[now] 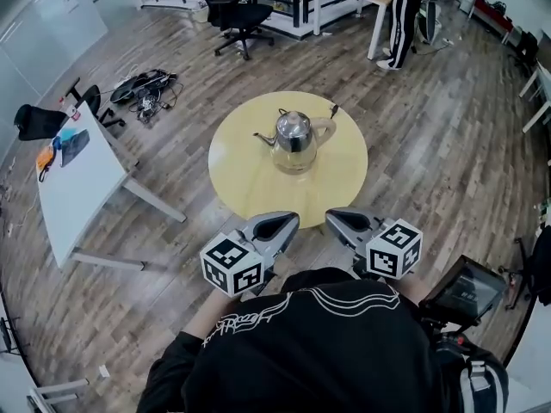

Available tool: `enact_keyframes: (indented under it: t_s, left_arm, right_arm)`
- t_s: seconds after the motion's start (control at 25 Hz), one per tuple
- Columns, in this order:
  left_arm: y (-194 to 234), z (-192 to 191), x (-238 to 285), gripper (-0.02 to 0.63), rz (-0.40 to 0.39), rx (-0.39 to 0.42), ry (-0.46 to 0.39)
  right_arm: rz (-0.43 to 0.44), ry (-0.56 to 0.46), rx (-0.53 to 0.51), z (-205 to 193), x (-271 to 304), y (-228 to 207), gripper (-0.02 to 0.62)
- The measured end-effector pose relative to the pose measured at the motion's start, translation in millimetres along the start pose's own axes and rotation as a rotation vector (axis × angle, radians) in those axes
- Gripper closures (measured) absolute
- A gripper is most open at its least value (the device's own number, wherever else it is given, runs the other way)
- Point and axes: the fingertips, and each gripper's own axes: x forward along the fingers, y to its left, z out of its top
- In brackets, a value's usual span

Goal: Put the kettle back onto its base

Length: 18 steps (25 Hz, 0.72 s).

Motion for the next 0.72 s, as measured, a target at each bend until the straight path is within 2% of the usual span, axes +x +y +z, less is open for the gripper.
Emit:
enact_keyframes:
  t_s: [0.2,0.32,0.72]
  left_arm:
    - [-21,6,-12,0.600,-0.013,0.034,-0.011]
    - [-25,3,-17,0.600,-0.011,0.024,-0.007]
    - [-31,-5,-9,0.600,-0.032,-0.006,-0.003]
  right_arm:
    - [-0.007,0.029,-0.005,-5,1,15,0.589]
    - [-0.034,0.031,-0.035,-10,-1,20,0.589]
    - [-0.043,0.044,-0.028,-21,-9,19,0.589]
